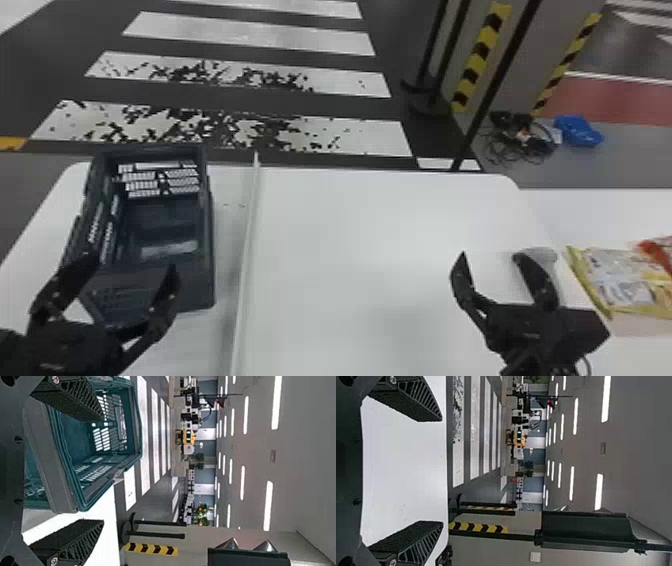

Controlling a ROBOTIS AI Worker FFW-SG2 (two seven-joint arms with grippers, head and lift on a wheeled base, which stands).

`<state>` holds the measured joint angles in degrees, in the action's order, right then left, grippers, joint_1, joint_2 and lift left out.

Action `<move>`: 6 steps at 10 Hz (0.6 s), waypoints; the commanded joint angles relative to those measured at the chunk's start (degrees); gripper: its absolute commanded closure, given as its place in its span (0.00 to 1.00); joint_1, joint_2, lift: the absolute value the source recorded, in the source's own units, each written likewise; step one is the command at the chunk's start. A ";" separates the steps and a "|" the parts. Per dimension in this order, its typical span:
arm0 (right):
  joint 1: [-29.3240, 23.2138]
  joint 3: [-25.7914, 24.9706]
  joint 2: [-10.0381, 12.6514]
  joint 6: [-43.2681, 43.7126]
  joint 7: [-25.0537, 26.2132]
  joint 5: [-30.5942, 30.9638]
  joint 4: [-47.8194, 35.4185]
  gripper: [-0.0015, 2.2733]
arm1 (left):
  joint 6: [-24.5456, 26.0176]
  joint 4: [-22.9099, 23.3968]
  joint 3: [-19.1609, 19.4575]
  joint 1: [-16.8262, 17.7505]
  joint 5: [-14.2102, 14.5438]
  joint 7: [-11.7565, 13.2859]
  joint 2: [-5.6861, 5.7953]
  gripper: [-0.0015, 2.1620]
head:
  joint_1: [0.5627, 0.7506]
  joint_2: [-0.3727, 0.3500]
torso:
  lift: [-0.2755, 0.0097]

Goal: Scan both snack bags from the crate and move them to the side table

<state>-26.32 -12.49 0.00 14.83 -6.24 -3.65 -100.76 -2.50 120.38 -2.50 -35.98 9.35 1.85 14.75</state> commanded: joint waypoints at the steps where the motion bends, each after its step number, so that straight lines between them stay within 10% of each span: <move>1: -0.75 0.27 0.05 0.14 -0.35 -0.04 -0.32 0.03 | 0.18 0.21 -0.58 -0.58 -1.27 0.00 -0.60 0.04 | 0.70 0.29 | 0.62; 6: -1.89 1.68 -0.09 0.14 -0.44 -1.09 -1.11 0.03 | 0.18 1.44 -0.58 -1.98 -1.97 -0.44 -1.22 0.04 | 0.70 0.30 | 0.62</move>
<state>-28.07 -10.85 -0.04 14.98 -6.68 -4.24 -101.70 -2.33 121.80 -3.08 -37.93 7.38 1.43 13.53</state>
